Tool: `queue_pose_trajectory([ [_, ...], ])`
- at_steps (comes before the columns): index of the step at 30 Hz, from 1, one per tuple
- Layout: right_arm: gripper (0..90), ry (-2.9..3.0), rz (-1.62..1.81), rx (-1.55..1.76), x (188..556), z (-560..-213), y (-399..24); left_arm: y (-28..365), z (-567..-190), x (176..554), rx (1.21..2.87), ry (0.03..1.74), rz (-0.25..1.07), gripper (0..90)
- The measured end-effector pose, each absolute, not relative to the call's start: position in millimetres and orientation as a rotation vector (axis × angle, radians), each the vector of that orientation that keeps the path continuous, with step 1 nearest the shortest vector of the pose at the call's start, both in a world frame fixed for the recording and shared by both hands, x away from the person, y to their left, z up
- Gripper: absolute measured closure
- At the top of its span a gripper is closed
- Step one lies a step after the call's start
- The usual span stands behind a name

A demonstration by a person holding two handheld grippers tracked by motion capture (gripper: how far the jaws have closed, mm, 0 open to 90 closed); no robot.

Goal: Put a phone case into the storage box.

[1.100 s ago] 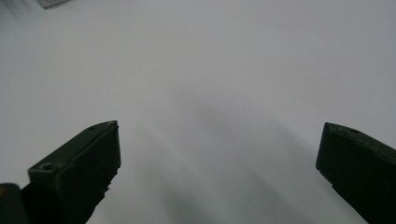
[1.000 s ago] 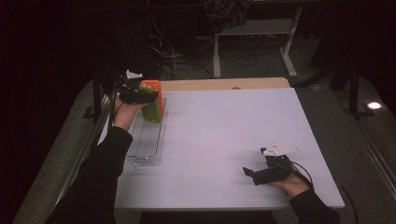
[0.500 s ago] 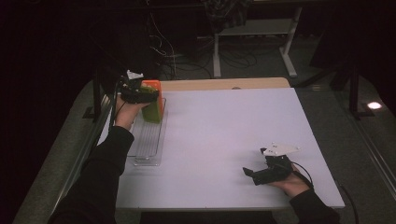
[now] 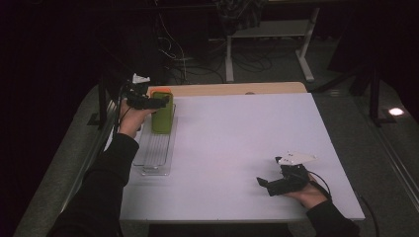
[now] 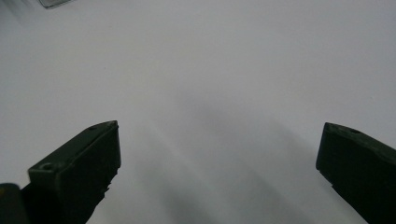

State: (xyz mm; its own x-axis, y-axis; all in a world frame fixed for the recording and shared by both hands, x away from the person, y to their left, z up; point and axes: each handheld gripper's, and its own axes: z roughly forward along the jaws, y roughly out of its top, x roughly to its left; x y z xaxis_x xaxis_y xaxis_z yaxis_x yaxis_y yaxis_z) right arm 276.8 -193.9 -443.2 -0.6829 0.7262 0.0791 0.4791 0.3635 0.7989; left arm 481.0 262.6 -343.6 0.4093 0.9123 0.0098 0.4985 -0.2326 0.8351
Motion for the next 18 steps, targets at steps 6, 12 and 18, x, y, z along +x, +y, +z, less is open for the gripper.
queue_pose_trajectory([
  [6,0.0,2.341,1.226,1.068,276.7,-443.1,-194.0,259.9,-336.3,471.6,1.904,1.149,0.603,3.4],
  [12,0.0,2.34,1.225,1.06,276.9,-443.1,-193.9,257.4,-330.9,462.2,1.937,1.093,0.55,3.4],
  [18,0.0,2.341,1.236,1.059,275.9,-440.9,-193.2,256.2,-326.7,453.2,1.958,1.042,0.491,1.0],
])
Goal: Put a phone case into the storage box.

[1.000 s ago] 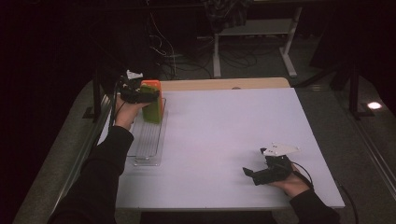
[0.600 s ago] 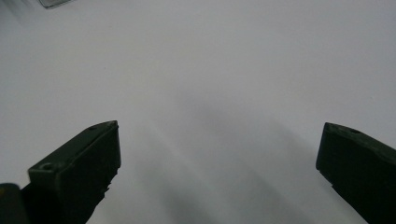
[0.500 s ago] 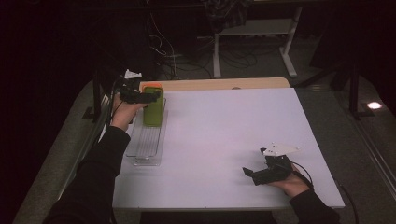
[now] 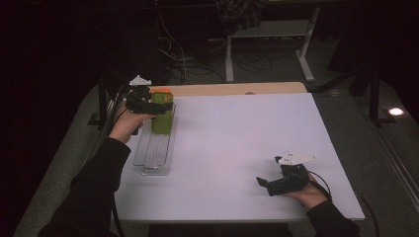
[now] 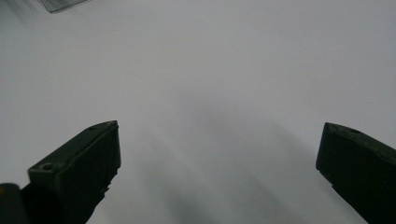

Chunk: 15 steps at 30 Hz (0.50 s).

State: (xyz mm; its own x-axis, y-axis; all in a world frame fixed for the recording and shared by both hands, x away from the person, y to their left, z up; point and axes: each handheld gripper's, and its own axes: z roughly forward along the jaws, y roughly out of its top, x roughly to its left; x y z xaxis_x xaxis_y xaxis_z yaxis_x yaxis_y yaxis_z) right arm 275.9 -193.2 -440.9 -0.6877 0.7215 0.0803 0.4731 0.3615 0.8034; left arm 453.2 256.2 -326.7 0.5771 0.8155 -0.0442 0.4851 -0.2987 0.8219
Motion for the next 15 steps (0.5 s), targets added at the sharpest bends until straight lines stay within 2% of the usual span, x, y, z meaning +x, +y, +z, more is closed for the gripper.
queue_pose_trajectory([
  [15,0.0,2.356,1.23,1.041,275.6,-427.2,-191.3,250.7,-330.5,417.2,2.008,0.917,0.383,0.0],
])
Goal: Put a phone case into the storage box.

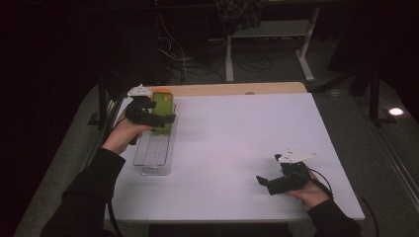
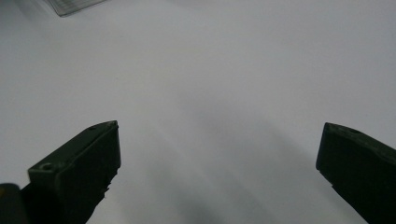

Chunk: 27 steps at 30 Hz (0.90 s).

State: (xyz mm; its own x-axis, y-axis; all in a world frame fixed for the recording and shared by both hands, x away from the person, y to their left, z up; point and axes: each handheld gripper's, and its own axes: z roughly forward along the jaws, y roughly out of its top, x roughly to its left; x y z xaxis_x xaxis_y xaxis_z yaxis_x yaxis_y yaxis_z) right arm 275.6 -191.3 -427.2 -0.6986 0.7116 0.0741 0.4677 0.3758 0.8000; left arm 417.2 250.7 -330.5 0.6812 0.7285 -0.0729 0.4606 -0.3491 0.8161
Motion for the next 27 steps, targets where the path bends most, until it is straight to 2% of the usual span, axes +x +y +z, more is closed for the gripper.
queue_pose_trajectory([
  [13,0.0,2.353,1.243,0.993,276.1,-418.1,-192.7,244.7,-342.8,375.6,2.028,0.795,0.334,0.0],
  [27,0.0,2.359,1.252,0.981,275.5,-413.3,-191.9,249.3,-364.0,343.7,2.028,0.77,0.312,0.0],
])
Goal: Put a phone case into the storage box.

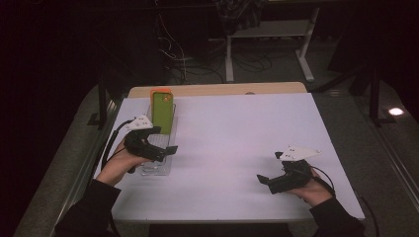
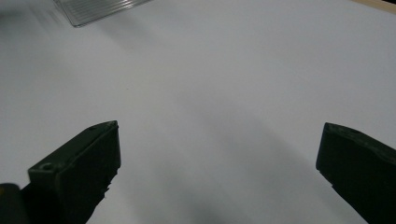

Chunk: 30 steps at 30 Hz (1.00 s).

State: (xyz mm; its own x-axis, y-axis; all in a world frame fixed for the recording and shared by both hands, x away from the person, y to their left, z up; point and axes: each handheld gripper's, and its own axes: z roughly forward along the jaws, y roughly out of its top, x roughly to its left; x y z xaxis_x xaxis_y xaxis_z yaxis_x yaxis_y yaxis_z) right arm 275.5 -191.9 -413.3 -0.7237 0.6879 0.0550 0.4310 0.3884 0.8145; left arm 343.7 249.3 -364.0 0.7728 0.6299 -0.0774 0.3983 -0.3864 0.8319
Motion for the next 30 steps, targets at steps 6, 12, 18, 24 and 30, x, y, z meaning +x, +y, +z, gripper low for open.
queue_pose_trajectory([
  [6,0.0,2.359,1.26,0.982,273.5,-410.9,-192.2,254.1,-375.0,331.8,2.032,0.762,0.303,0.0],
  [12,0.0,2.353,1.269,0.976,273.2,-410.1,-193.2,258.0,-381.7,321.1,2.017,0.745,0.308,0.0],
  [18,0.0,2.343,1.274,0.968,272.7,-408.9,-193.3,261.6,-387.1,315.8,2.023,0.719,0.299,0.0],
  [24,0.0,2.338,1.276,0.973,272.1,-408.5,-193.5,260.2,-394.6,310.7,2.036,0.697,0.292,0.0],
  [30,0.0,2.337,1.28,0.973,271.8,-408.0,-194.0,260.3,-398.7,310.2,2.067,0.69,0.301,0.0],
])
